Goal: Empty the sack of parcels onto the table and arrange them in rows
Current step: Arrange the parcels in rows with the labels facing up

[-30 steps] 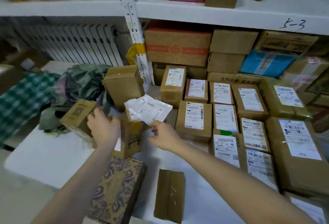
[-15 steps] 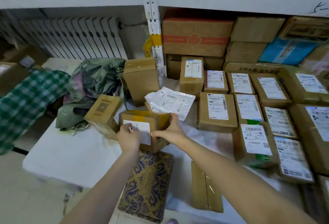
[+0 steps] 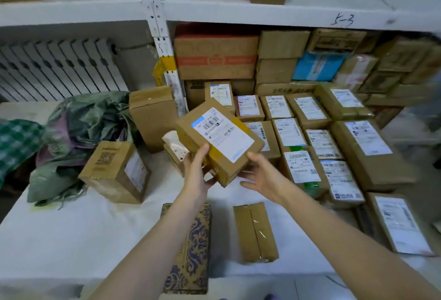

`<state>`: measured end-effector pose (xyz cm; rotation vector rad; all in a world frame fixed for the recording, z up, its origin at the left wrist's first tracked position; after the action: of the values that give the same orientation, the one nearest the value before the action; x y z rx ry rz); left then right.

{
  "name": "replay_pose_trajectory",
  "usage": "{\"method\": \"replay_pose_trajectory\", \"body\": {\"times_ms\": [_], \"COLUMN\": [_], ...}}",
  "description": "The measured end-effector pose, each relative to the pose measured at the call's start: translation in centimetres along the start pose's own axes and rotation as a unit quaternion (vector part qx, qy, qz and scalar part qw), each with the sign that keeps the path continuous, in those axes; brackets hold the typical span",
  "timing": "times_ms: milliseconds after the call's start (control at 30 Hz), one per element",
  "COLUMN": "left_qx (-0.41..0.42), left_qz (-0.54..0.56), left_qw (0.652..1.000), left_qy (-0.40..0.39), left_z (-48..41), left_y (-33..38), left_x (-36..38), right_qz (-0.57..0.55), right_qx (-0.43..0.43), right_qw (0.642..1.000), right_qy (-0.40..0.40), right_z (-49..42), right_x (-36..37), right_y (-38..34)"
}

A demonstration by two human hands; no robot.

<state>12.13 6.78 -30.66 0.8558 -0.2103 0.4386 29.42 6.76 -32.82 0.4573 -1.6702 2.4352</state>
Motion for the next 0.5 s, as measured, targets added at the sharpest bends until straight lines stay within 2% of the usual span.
{"method": "replay_pose_trajectory", "body": {"times_ms": [67, 100, 167, 233, 300, 333, 367, 433, 500], "left_qx": [0.004, 0.001, 0.003, 0.003, -0.003, -0.004, -0.005, -0.012, -0.021], "left_qz": [-0.034, -0.043, -0.049, -0.041, -0.033, -0.035, -0.038, -0.041, -0.031], "left_qw": [0.999, 0.998, 0.995, 0.992, 0.991, 0.991, 0.990, 0.990, 0.991], "left_qy": [0.020, 0.041, 0.092, 0.119, 0.128, 0.131, 0.132, 0.131, 0.125], "left_z": [-0.3, -0.4, -0.4, -0.2, 0.0, 0.2, 0.4, 0.7, 1.1], "left_y": [-0.4, -0.5, -0.7, -0.8, -1.3, -1.5, -1.7, -2.1, -2.7], "left_x": [0.1, -0.3, -1.4, -2.1, -2.4, -2.4, -2.4, -2.3, -2.2], "right_qz": [0.138, 0.220, 0.396, 0.557, 0.643, 0.665, 0.679, 0.681, 0.643], "right_qx": [-0.003, -0.011, -0.013, 0.021, 0.049, 0.056, 0.059, 0.058, 0.054], "right_qw": [0.990, 0.975, 0.915, 0.830, 0.764, 0.744, 0.731, 0.729, 0.764], "right_qy": [0.017, 0.043, 0.075, 0.037, -0.011, -0.024, -0.032, -0.033, -0.017], "right_z": [1.7, 2.3, 3.5, 4.7, 5.8, 6.0, 6.2, 6.6, 7.0], "right_x": [-1.2, -1.8, -2.3, -1.5, -0.3, 0.1, 0.5, 0.6, -0.8], "right_y": [0.0, 0.2, 0.7, 1.8, 3.2, 4.0, 4.7, 5.7, 5.5]}}
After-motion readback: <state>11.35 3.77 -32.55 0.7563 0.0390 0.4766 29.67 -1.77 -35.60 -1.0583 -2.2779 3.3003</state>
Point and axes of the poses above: each hand's wrist, its own z-axis away from the middle knuckle, its own x-axis out of the palm, y = z × x, the point moved 3 cm from there along -z, towards the middle knuckle, and after that the axes turned 11 degrees about -x, right-handed, at the moved point
